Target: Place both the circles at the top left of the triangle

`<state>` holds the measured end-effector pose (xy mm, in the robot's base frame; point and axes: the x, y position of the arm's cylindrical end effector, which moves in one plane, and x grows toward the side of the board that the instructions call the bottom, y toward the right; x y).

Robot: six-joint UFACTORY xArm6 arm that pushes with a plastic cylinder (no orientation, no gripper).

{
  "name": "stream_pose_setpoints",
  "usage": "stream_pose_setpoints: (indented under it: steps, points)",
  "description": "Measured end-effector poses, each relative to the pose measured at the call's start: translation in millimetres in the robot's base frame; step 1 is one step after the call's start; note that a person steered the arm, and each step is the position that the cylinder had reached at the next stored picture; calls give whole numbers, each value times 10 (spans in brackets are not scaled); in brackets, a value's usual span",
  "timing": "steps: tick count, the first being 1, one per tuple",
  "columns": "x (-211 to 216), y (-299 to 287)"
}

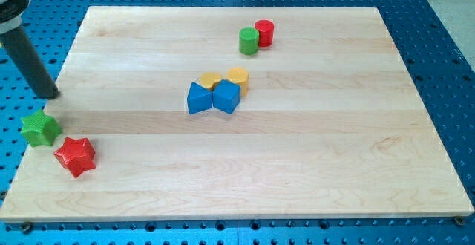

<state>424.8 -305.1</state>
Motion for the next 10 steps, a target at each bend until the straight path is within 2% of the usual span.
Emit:
stream_pose_setpoints:
  steps: [2,3,4,5,6,7,8,9,10]
  points:
    - [1078,225]
    - [1044,252]
    - [262,744]
    - [-880,1743]
    - [-1663,2885]
    - [-2086,3993]
    - [-1752,4282]
    - [-1438,2939]
    - [-1036,2204]
